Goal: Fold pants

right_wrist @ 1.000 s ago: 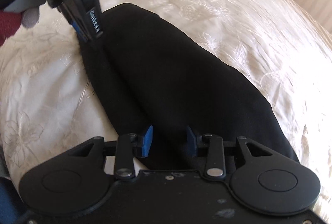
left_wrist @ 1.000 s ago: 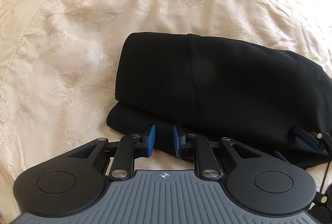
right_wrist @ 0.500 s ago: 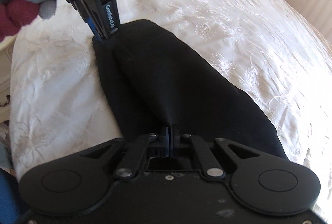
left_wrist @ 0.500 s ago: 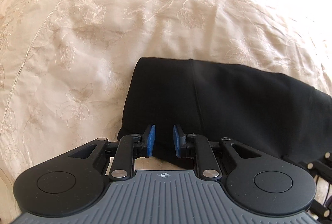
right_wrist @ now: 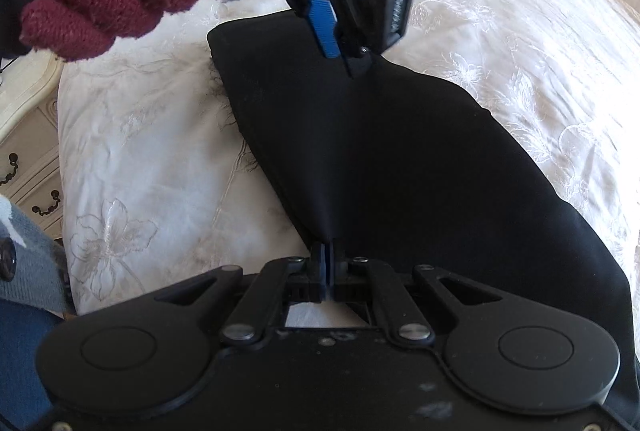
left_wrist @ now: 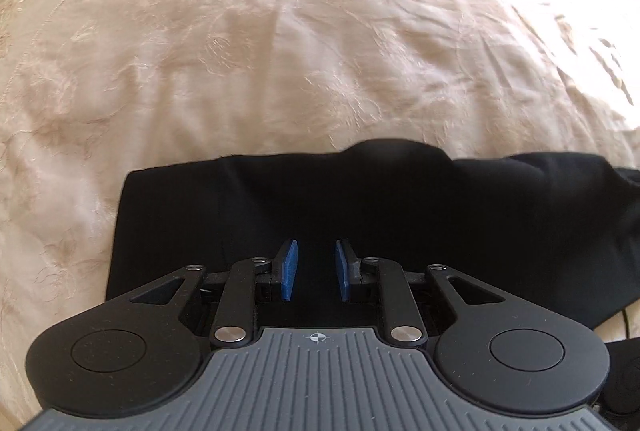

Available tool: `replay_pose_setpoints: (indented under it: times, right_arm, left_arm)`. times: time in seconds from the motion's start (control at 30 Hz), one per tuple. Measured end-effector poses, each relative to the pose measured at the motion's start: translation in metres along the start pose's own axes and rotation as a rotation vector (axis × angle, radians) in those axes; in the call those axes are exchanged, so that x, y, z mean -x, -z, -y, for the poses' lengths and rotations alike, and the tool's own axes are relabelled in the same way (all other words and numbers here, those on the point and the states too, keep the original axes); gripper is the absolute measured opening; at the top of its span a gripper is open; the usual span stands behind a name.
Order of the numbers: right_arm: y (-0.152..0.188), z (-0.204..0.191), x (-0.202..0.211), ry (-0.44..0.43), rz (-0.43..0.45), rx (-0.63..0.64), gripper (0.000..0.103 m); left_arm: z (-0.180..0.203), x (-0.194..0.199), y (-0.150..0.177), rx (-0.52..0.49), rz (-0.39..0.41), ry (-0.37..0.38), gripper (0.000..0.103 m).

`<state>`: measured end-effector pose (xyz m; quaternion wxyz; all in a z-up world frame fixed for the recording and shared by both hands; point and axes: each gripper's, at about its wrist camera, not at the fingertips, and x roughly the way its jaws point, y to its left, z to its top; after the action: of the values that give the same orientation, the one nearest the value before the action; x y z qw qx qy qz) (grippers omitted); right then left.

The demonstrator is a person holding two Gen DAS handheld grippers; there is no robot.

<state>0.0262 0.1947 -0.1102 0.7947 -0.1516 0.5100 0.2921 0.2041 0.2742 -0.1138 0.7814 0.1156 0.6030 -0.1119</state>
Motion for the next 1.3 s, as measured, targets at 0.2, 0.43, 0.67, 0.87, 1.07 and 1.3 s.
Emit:
replay_pose_setpoints:
  times: [0.2,0.43,0.67,0.87,1.07,1.3]
  right_arm:
    - [0.0,0.018,0.001,-0.029,-0.007,-0.12,0.005]
    - [-0.005,0.095,0.041,-0.027,0.108,-0.46,0.025]
    - [-0.028,0.197,0.018,0.038,0.089,-0.695,0.035]
    - [-0.031,0.241,-0.036,-0.076,-0.085,-0.807,0.036]
    - [-0.012,0.238,-0.035,-0.258,-0.087,-0.855,0.012]
    - [-0.016,0.197,0.002,-0.172,0.014,-0.692,0.005]
  left_arm:
    - [0.002,-0.028,0.026,-0.003,-0.068,0.01,0.021]
    - [-0.006,-0.033,0.024,0.057,-0.091,0.026,0.02]
    - [-0.018,-0.031,0.026,0.076,-0.089,0.028,0.02]
    - [-0.01,-0.033,0.027,0.047,-0.077,-0.001,0.021]
    - [-0.012,-0.026,0.023,0.051,-0.07,0.0,0.02]
    - [0.0,0.018,-0.01,0.087,0.061,0.042,0.021]
